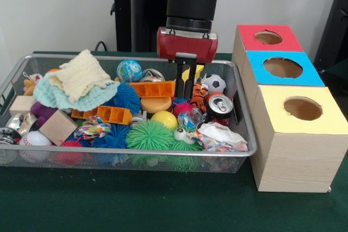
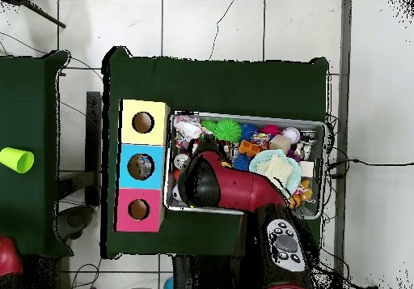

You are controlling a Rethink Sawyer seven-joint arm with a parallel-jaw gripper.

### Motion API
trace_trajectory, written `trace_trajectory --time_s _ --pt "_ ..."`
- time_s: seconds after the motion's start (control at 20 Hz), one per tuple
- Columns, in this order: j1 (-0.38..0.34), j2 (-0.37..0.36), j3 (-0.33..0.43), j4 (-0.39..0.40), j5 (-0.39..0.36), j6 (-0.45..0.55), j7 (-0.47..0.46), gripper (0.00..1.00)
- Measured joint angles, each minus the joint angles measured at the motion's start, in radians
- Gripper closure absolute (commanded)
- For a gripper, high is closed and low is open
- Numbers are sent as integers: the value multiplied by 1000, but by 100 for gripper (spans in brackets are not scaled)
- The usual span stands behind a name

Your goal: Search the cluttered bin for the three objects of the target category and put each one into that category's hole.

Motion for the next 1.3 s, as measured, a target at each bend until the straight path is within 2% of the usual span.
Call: trace_trajectory --time_s 0.7,0.75,1.3 --pt "0 78 0 5 0 0 0 100" --pt "0 87 0 6 0 0 0 0" --pt "0 96 0 8 0 0 0 0"
